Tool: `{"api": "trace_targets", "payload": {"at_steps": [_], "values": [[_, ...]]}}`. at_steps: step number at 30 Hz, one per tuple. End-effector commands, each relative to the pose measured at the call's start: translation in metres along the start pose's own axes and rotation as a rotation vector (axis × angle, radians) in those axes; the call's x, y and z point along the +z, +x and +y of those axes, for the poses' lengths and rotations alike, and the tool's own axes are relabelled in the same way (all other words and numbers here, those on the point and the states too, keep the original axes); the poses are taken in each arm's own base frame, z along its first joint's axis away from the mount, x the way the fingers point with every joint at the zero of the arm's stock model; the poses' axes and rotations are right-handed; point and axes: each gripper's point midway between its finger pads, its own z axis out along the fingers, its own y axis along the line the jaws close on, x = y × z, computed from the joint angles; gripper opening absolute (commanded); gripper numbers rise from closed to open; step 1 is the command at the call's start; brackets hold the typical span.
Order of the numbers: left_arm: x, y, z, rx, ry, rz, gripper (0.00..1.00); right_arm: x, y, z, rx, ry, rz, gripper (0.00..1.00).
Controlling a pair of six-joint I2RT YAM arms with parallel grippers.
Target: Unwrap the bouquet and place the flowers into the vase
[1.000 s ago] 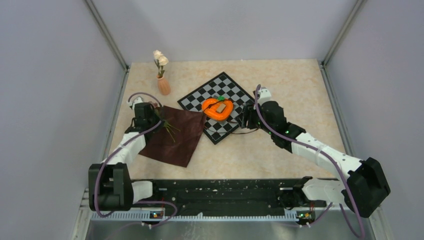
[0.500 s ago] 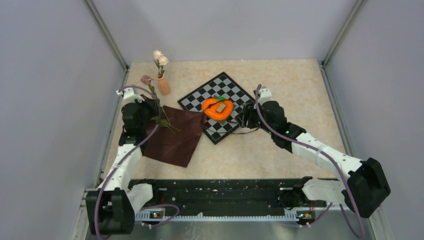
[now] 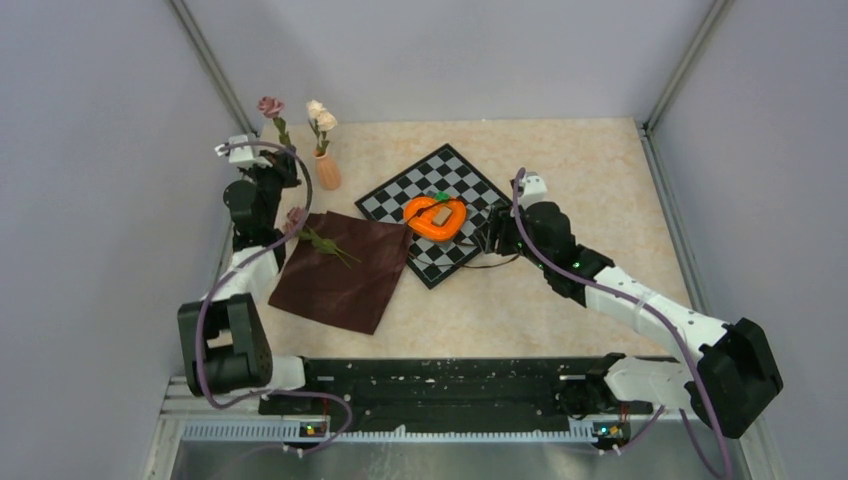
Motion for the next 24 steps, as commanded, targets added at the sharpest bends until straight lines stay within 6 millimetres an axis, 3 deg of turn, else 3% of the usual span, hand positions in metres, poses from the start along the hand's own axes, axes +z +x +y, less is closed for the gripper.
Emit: {"api": "trace_targets", "payload": {"at_steps": [1, 4, 11, 24], "values": [[0.033, -0.072, -0.009, 0.111, 0.073, -0.265, 0.0, -0.003, -0.025, 0.002, -0.018, 0.013, -0.064, 0.54], [0.053, -0.083, -0.006, 0.114, 0.084, -0.316, 0.0, -0.002, -0.028, 0.001, -0.019, 0.027, -0.071, 0.54], [0.091, -0.066, 0.01, 0.111, 0.099, -0.336, 0.0, -0.001, -0.037, 0.001, -0.002, 0.037, -0.109, 0.54], [0.111, -0.038, 0.019, 0.105, 0.129, -0.342, 0.0, 0.01, -0.038, 0.0, -0.009, 0.056, -0.1, 0.54]]}}
